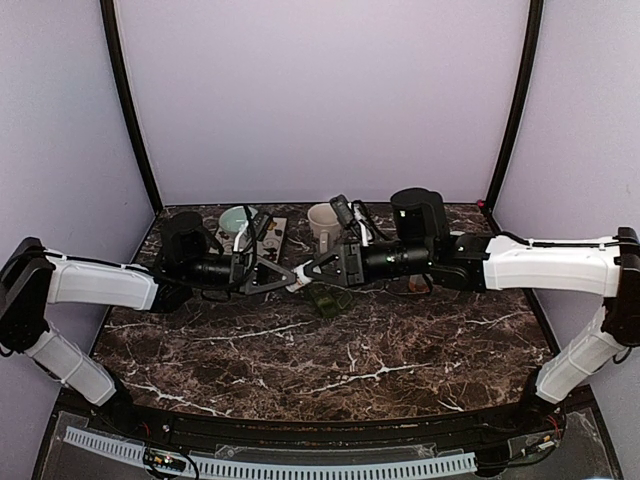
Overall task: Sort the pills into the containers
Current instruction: Hold the pill bottle.
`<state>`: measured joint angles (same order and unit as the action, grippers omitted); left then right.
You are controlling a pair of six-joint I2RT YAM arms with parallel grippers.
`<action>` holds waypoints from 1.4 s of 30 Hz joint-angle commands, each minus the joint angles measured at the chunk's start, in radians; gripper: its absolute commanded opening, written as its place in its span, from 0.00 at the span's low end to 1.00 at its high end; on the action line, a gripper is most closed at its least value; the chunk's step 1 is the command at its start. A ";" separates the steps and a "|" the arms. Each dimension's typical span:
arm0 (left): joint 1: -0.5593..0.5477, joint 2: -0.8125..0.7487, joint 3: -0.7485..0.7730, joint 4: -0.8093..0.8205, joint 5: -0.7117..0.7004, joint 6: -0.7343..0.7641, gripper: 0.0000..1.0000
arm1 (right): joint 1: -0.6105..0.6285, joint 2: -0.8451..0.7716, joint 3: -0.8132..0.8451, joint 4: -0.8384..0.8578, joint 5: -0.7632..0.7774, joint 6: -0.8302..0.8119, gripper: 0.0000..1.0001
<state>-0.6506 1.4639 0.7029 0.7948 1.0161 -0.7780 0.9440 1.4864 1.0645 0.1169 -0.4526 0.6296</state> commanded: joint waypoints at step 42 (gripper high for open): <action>-0.003 -0.041 -0.004 0.120 -0.007 -0.059 0.67 | -0.033 0.001 -0.099 0.320 -0.052 0.185 0.00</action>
<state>-0.6506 1.4708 0.7025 0.9184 1.0210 -0.8654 0.9211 1.4811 0.9737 0.3679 -0.4999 0.7975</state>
